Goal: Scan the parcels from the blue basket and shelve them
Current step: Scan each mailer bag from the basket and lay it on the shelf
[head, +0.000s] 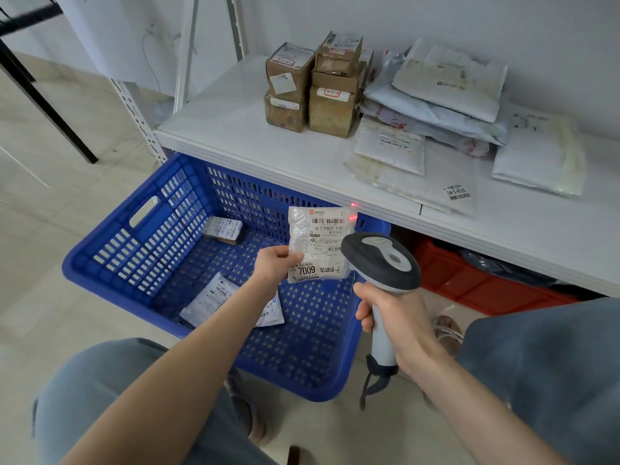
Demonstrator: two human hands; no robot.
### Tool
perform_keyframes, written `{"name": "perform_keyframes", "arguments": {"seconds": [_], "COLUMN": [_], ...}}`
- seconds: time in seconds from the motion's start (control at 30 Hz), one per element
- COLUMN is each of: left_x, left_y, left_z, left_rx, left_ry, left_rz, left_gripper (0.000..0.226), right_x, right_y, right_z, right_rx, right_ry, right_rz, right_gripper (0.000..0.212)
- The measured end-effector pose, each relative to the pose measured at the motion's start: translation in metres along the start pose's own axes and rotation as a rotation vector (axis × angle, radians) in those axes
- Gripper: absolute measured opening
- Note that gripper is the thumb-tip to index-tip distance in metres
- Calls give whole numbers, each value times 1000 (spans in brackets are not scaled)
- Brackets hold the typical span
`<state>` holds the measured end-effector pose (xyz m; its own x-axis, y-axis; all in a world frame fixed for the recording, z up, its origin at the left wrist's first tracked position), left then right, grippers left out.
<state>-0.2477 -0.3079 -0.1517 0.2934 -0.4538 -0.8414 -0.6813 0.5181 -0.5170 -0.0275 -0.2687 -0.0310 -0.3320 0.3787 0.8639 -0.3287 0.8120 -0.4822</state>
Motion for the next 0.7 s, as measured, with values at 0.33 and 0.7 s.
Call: {"name": "perform_keyframes", "arguments": {"seconds": [0.33,0.7], "left_x": [-3,-68], "left_y": [-3,-13], "left_z": [0,28], "left_rx": [-3,-3], "left_ry": [13,-34], "left_rz": [0,145], "left_gripper": [12,7], "right_x": [-1,36], "right_y": [6,44], "right_z": [0,-30], "right_rx": [7,13], "right_ry": [-21,191], "right_rz": [-3,-24], "right_gripper": [36,20]}}
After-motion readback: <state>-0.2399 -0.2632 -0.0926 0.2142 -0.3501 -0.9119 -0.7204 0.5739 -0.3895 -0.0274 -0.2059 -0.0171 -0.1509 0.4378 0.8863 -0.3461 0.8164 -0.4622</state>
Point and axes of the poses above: each hand's wrist, its own y-axis towards the middle knuckle, its own z-axis out of the palm, x = y × z, the point moved 6 cm from there along y, towards the middle knuckle, and after that the axes turned 4 degrees about -x, right-handed, at the moved point
